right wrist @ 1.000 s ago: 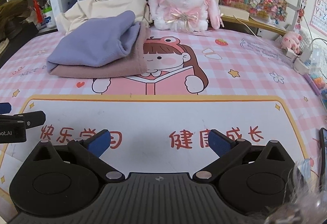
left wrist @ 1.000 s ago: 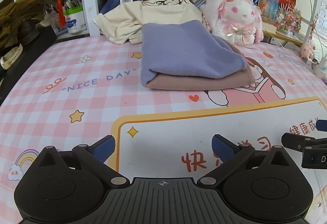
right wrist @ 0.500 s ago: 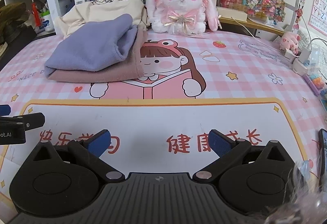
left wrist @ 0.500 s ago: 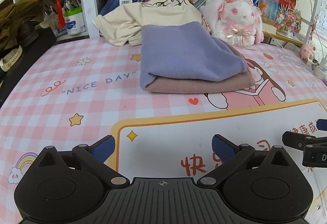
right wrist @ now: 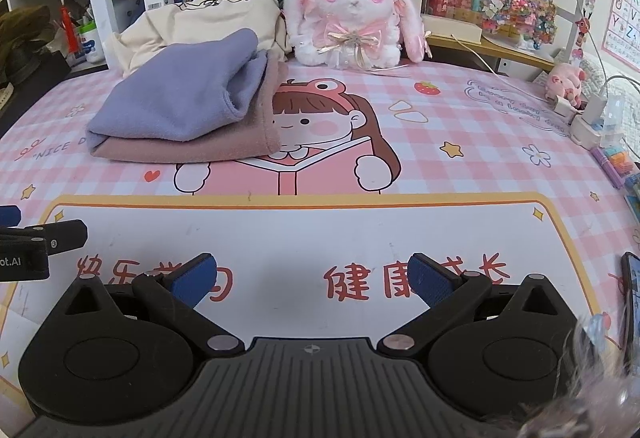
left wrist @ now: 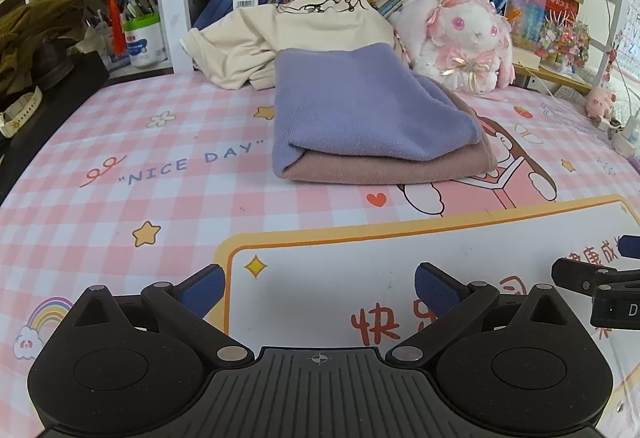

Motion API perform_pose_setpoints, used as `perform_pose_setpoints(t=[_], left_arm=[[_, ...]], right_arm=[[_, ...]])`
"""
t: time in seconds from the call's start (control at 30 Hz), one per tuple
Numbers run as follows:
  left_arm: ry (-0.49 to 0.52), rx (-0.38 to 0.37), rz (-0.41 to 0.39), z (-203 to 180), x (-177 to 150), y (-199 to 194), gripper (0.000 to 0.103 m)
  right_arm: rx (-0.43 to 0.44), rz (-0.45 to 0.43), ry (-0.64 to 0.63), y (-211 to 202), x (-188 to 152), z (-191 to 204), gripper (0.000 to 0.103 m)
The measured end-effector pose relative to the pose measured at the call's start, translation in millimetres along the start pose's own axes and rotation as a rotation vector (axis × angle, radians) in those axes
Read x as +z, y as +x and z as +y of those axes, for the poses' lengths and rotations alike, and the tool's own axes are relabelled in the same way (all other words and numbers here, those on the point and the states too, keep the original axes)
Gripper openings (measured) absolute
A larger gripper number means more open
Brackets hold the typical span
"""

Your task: Fold clothes

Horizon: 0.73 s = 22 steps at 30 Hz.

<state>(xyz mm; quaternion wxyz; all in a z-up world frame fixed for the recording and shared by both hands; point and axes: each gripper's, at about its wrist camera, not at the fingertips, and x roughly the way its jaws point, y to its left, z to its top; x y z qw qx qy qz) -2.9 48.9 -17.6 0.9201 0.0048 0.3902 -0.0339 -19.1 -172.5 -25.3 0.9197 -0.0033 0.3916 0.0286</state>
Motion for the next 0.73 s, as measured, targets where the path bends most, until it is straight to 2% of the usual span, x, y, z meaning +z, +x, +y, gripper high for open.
perform_pose_setpoints(t=[0.73], left_arm=[[-0.018,-0.042,0.010,0.3,1.5,5.8,0.103]], right_arm=[[-0.007,0.027,0.007,7.1,-0.6,-1.3,0.103]])
